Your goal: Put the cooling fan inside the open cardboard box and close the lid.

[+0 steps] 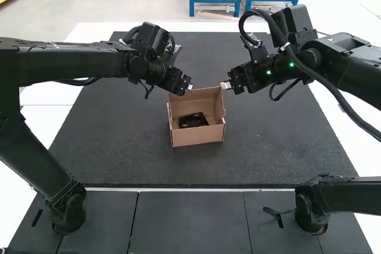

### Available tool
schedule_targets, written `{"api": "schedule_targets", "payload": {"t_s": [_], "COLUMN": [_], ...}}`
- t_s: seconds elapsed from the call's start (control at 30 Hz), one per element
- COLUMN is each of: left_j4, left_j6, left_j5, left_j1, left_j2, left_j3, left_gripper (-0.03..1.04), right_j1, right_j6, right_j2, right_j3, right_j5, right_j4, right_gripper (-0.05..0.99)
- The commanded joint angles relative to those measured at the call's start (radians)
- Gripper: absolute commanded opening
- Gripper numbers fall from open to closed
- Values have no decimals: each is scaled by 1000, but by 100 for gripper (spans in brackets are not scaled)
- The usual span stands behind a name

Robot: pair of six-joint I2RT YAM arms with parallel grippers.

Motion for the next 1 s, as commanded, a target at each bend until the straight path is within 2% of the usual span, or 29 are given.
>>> {"api": "schedule_targets", "payload": {"t_s": [0.0, 0.23, 0.6, 0.97], "left_j4": [3, 6, 86, 101], "left_j6": [4, 2, -7, -15], "left_j5": [16, 18, 18, 18], "left_j1": [-12, -39, -35, -39], "left_j2": [6, 6, 78, 114], "left_j3": [-1, -35, -65, -70], "left_gripper": [96, 96, 96, 96], "right_j1": [-10, -10, -10, -10], "right_j6": [9, 10, 15, 17], "right_j2": [-27, -30, -35, -39], "right_j3": [9, 8, 0, 0], "right_j5": [-19, -39, -42, -42], "right_j4": [4, 4, 4, 3], "right_gripper": [89, 89, 89, 89]}}
